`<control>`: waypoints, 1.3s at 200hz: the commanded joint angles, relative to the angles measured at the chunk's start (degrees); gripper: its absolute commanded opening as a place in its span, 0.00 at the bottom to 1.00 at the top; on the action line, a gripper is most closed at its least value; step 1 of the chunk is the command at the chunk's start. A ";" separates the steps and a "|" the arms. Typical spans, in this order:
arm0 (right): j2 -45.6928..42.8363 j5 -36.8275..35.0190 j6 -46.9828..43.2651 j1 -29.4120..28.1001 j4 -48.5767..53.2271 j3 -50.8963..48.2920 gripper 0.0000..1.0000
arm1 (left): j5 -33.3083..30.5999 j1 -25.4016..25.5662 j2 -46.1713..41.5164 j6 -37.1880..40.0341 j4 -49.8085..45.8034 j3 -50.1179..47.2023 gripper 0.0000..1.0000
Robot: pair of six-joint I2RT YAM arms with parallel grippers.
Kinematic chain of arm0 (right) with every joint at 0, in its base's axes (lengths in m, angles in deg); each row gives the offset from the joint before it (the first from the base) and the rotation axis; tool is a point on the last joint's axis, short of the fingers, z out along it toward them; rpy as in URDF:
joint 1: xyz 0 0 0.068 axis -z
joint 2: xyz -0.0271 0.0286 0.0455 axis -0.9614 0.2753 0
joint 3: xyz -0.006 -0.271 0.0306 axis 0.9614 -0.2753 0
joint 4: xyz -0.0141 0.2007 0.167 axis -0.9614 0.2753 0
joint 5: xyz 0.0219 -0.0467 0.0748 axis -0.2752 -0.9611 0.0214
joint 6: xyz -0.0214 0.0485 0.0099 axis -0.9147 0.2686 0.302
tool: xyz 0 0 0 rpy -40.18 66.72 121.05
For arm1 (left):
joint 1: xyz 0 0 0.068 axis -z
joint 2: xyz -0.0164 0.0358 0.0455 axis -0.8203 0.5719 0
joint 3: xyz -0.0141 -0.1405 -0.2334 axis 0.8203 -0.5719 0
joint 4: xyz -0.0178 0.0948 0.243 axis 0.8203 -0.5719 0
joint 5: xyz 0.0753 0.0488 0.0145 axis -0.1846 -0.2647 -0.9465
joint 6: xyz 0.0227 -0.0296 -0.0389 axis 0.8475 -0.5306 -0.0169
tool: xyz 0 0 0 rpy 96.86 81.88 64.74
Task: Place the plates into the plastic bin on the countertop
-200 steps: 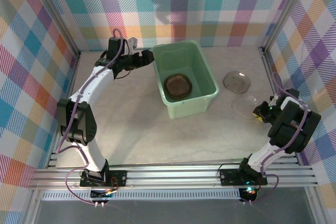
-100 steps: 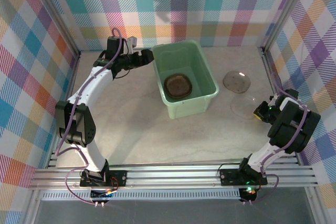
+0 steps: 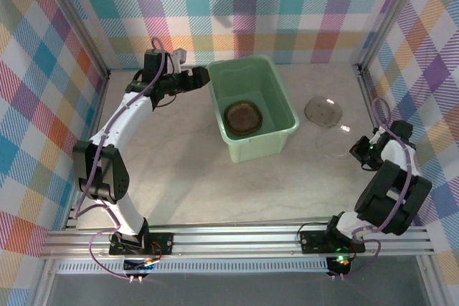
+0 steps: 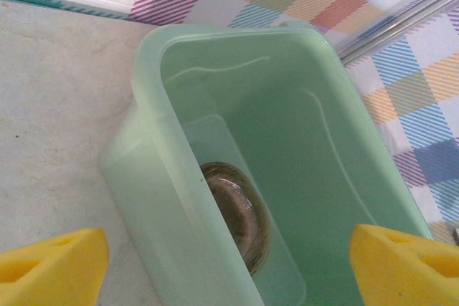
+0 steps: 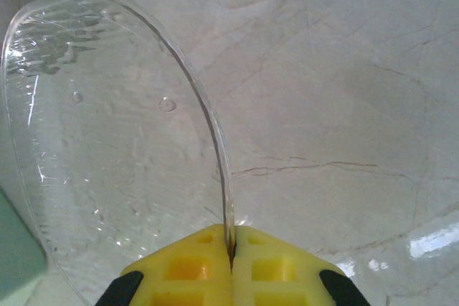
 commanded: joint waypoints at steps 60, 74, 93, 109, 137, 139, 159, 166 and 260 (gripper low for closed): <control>-11.48 -2.31 23.44 -7.82 -0.48 -9.57 0.03 | 1.19 0.76 -3.64 0.30 2.46 -0.72 0.87; -13.30 -4.58 26.42 -9.33 -0.30 -10.14 0.02 | 1.19 0.76 -3.85 0.29 2.46 -0.84 0.87; -16.16 -6.90 30.29 -10.26 1.39 -9.17 0.02 | 1.19 0.76 -3.80 0.20 2.44 -1.08 0.87; -19.35 -7.67 34.51 -11.88 1.90 -8.15 0.02 | 1.35 0.76 -3.73 -0.06 2.50 -1.25 0.87; -25.47 -13.56 42.81 -18.21 3.85 -4.26 0.01 | 1.19 0.76 -3.77 -0.49 2.71 -1.39 0.87; -25.88 -14.07 43.47 -18.64 3.95 -4.01 0.00 | 1.19 0.76 -3.74 -0.50 2.65 -1.35 0.87; -29.16 -18.34 51.51 -22.83 4.21 -1.58 0.00 | 0.76 0.76 -3.73 -0.41 2.50 -1.01 0.87; -29.84 -19.18 54.33 -24.28 4.01 -0.75 0.00 | 0.66 0.76 -3.61 -0.56 2.60 -0.95 0.87; -13.41 -36.62 67.02 -50.11 2.94 23.36 0.00 | 0.69 0.85 -1.30 -3.20 3.12 1.38 0.87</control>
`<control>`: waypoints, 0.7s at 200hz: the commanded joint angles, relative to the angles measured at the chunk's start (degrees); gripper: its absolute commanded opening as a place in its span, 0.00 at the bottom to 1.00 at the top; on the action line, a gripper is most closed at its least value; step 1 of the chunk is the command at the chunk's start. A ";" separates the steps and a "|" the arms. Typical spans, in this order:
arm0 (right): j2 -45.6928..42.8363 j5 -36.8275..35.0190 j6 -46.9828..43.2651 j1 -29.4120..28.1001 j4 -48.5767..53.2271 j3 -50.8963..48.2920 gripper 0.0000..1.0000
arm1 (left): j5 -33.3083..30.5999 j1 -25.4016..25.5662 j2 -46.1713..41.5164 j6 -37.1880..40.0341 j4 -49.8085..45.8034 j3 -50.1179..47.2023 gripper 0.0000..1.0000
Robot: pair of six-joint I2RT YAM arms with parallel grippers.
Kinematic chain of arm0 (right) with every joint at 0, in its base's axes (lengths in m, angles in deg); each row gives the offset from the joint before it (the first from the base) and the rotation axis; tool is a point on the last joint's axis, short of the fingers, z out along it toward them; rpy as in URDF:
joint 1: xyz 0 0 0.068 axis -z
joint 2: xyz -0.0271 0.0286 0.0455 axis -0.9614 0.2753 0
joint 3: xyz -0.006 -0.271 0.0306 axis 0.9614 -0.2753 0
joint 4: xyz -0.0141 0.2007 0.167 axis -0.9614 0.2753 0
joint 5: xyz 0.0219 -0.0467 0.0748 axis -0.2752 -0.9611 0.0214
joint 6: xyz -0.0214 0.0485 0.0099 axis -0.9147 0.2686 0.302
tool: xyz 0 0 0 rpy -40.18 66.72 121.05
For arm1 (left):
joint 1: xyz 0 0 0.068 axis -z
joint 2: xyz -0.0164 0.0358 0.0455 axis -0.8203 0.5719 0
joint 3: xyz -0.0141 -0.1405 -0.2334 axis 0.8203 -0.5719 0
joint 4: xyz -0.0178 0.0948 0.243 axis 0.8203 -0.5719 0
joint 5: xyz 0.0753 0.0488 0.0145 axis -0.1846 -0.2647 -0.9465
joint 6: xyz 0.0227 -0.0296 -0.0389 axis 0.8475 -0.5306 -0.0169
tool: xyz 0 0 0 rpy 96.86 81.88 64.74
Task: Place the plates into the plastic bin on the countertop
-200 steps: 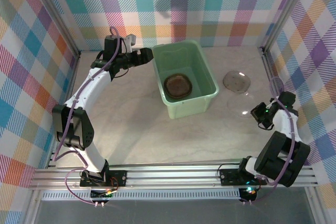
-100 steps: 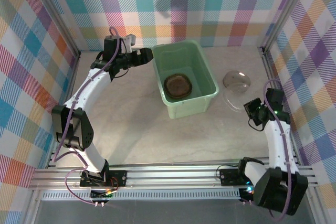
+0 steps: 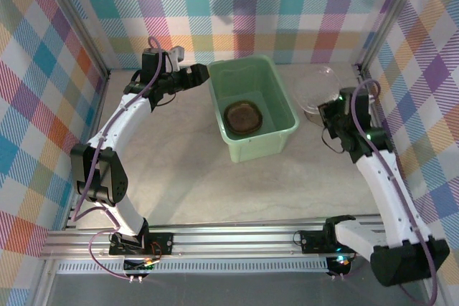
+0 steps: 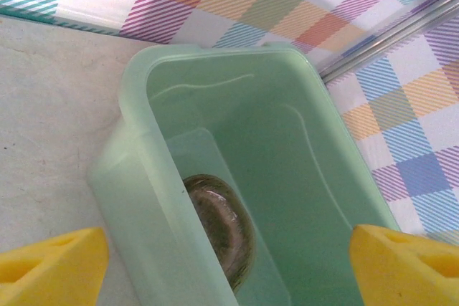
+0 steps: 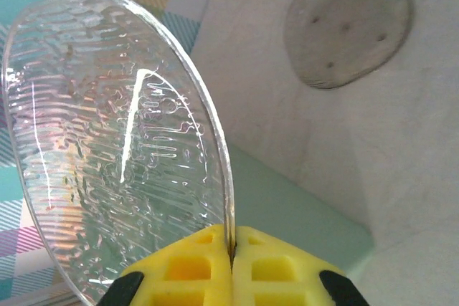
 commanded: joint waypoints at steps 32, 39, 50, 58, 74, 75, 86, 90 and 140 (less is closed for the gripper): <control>15.46 -7.84 10.02 -13.00 2.80 15.01 0.00 | -0.89 0.76 1.46 0.18 -0.38 4.36 0.87; 17.02 -8.48 11.64 -14.59 3.47 16.42 0.00 | -1.12 0.69 1.89 0.28 -0.65 5.07 0.87; 19.43 -8.68 14.40 -16.60 4.50 18.14 0.00 | -1.47 0.52 2.68 0.24 -0.79 6.12 0.87; 21.03 -8.83 16.12 -17.83 5.18 19.22 0.00 | -1.36 0.28 3.34 -0.19 -0.69 6.82 0.87; 24.02 -8.68 18.68 -19.72 6.41 21.16 0.00 | -0.99 -0.27 4.27 -1.31 0.23 7.35 0.87; 24.20 -8.63 18.77 -19.78 6.50 21.21 0.00 | -0.99 -0.33 4.33 -1.40 0.34 7.31 0.87; 26.05 -8.22 20.09 -20.65 6.83 22.22 0.00 | -0.85 -0.71 4.69 -1.99 1.41 7.03 0.87; 26.75 -7.81 20.71 -20.76 6.83 22.45 0.00 | -0.87 -0.80 4.85 -2.15 1.76 6.85 0.87; 36.27 -4.78 20.40 -20.69 6.23 29.49 0.00 | -3.25 -1.77 5.64 -2.31 3.20 5.60 0.87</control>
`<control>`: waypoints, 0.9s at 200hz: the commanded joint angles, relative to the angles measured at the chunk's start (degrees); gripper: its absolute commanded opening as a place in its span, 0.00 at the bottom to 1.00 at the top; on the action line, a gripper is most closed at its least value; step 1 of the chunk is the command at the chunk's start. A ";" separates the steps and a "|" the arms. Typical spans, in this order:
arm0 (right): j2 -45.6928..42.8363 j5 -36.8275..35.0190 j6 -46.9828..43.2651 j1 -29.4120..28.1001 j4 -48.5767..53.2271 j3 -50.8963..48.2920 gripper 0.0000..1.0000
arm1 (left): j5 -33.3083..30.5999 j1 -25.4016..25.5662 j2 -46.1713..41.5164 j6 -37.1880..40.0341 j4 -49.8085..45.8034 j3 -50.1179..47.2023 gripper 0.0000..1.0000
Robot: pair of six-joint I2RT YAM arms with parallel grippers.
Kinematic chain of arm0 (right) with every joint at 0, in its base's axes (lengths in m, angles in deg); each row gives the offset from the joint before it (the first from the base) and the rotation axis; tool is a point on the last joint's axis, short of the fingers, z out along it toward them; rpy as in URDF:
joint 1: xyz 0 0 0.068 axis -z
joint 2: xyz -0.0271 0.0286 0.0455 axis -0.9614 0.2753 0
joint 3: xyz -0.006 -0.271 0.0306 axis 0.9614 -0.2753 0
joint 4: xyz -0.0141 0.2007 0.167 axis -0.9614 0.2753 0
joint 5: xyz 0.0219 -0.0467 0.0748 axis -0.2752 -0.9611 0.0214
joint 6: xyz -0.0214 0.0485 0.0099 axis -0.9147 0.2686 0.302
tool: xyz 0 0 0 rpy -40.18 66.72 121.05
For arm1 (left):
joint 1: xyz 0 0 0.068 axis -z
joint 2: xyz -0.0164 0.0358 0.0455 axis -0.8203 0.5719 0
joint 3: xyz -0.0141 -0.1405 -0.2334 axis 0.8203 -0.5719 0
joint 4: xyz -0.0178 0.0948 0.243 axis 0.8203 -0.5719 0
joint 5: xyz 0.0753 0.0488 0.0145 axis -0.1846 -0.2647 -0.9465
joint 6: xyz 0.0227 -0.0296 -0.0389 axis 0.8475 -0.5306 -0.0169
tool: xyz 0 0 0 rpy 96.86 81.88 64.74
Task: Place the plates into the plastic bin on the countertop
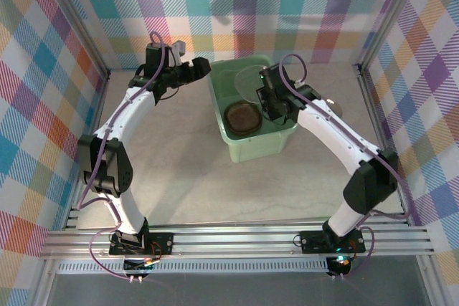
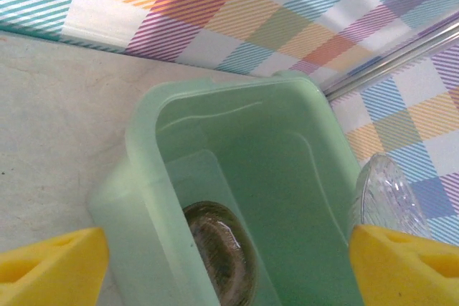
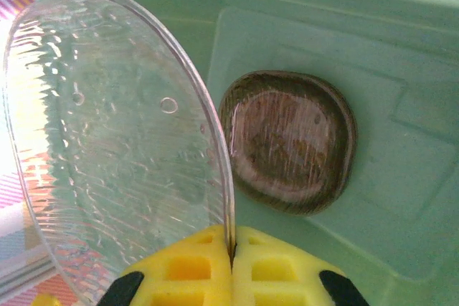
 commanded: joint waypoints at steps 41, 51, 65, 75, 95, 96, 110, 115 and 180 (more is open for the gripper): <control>9.61 2.77 2.08 0.52 3.71 11.28 0.00 | -0.52 -3.47 0.84 0.17 5.88 0.44 0.87; 11.52 2.65 2.35 0.47 6.36 14.26 0.00 | -0.34 -4.28 1.32 -1.17 5.67 1.00 0.87; 14.18 2.83 3.68 0.49 10.42 18.14 0.00 | 0.12 -5.25 1.61 -3.28 6.32 0.67 0.87; 15.15 2.97 5.23 0.47 11.30 18.90 0.00 | 0.53 -5.64 1.83 -3.71 6.60 0.48 0.87; 16.90 3.80 7.56 0.39 12.25 19.93 0.00 | 0.63 -6.31 2.21 -3.20 5.57 1.09 0.87; 17.03 3.89 7.63 0.39 12.42 20.06 0.00 | 0.59 -6.36 2.22 -3.15 5.56 1.12 0.87; 18.55 5.29 8.20 0.41 14.74 21.44 0.00 | 0.46 -6.77 2.31 -3.42 5.37 1.14 0.87; 18.85 5.83 8.76 0.39 15.24 21.43 0.00 | 0.43 -6.97 2.23 -3.60 5.29 1.14 0.87; 22.78 8.74 7.81 -0.31 12.69 18.76 0.00 | 1.86 -7.38 1.78 -1.45 4.40 0.61 0.87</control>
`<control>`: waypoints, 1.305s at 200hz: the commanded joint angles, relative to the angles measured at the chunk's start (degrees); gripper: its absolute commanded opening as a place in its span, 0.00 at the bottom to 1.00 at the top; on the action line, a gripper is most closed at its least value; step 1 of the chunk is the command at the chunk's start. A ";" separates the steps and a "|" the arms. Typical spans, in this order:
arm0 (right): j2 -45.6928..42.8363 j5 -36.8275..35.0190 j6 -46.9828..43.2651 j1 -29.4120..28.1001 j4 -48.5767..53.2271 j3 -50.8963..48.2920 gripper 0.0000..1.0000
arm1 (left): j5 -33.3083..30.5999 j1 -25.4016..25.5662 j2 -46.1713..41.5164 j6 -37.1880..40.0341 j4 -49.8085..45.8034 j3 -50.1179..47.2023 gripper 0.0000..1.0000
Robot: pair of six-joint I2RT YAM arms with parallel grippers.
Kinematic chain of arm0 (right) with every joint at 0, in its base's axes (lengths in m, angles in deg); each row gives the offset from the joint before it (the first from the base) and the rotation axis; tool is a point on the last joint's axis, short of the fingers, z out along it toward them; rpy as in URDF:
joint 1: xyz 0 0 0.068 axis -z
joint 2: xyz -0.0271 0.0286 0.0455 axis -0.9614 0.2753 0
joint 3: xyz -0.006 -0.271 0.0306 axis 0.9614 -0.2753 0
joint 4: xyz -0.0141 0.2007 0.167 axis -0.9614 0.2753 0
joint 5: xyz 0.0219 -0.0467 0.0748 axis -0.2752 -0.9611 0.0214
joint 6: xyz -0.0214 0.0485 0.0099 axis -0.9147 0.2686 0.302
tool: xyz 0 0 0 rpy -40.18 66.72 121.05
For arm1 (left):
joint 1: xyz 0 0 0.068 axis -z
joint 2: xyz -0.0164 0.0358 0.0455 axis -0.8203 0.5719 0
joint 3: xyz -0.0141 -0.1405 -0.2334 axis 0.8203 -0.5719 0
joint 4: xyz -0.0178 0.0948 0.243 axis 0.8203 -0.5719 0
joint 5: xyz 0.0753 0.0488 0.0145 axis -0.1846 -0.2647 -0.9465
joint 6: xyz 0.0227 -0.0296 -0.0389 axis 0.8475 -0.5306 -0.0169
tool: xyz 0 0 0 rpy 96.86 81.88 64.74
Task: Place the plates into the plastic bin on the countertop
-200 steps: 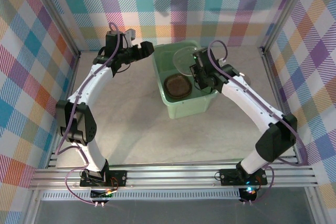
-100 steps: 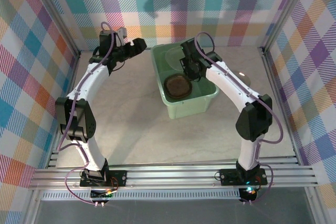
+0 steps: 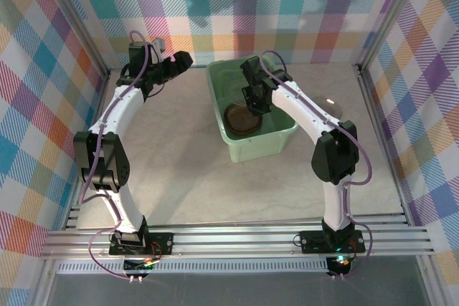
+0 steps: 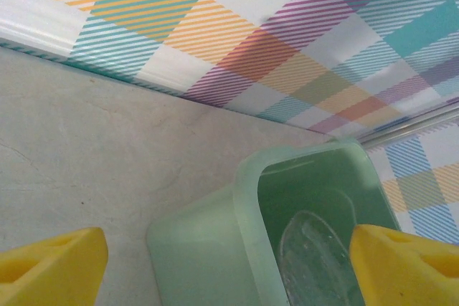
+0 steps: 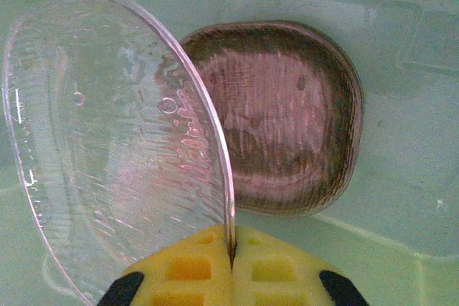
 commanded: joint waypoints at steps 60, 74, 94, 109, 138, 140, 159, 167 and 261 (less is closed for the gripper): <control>5.11 2.35 0.12 -1.05 -0.11 -0.01 0.00 | 1.45 -0.79 -1.70 2.18 -1.06 -0.40 0.87; 5.93 2.75 -0.38 -1.17 0.61 0.42 0.00 | 1.05 -0.84 -2.03 2.83 -1.93 -0.55 0.87; 6.14 2.53 0.37 -1.39 2.76 0.10 0.00 | 0.97 -0.89 -2.28 3.08 -2.30 -0.64 0.87; 5.22 1.54 0.98 -1.61 1.64 -2.13 0.00 | 0.87 -0.89 -2.29 3.15 -2.41 -0.73 0.87; 5.04 0.55 1.43 -1.77 -1.39 -4.26 0.00 | 0.96 -0.87 -2.44 3.15 -2.94 -1.07 0.87; 5.14 0.42 1.39 -1.85 -1.34 -4.26 0.00 | 0.90 -0.88 -2.46 3.21 -2.98 -1.08 0.87; 5.22 -0.27 1.51 -2.03 -2.47 -5.56 0.00 | 0.62 -0.82 -2.67 3.84 -3.54 -1.08 0.87; 5.24 -0.22 1.81 -2.01 -3.11 -6.30 0.00 | 0.61 -0.88 -2.69 3.94 -3.64 -1.01 0.87; 3.08 -4.75 -2.51 -2.26 -11.74 -9.25 0.00 | 0.52 -0.89 -2.90 4.34 -3.73 -0.99 0.87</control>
